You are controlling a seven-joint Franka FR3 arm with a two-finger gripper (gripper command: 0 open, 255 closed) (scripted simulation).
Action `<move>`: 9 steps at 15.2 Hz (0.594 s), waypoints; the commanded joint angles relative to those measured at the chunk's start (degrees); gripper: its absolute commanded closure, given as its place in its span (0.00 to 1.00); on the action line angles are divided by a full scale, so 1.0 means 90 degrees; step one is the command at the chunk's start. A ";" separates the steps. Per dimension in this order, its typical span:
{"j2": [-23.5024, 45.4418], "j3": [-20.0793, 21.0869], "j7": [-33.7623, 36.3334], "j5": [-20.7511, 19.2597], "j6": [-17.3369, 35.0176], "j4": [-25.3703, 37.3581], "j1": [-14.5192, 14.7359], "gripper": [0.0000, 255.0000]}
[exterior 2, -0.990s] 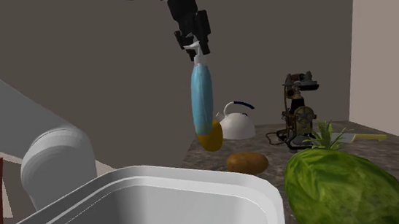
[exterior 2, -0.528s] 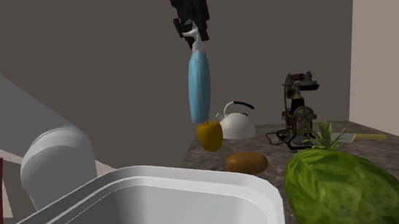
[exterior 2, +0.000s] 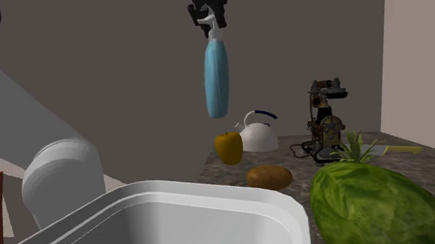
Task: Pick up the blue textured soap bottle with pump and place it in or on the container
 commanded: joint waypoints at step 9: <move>-0.0818 -0.0908 -0.1136 -0.0389 -0.0860 0.0178 -0.0115 1.00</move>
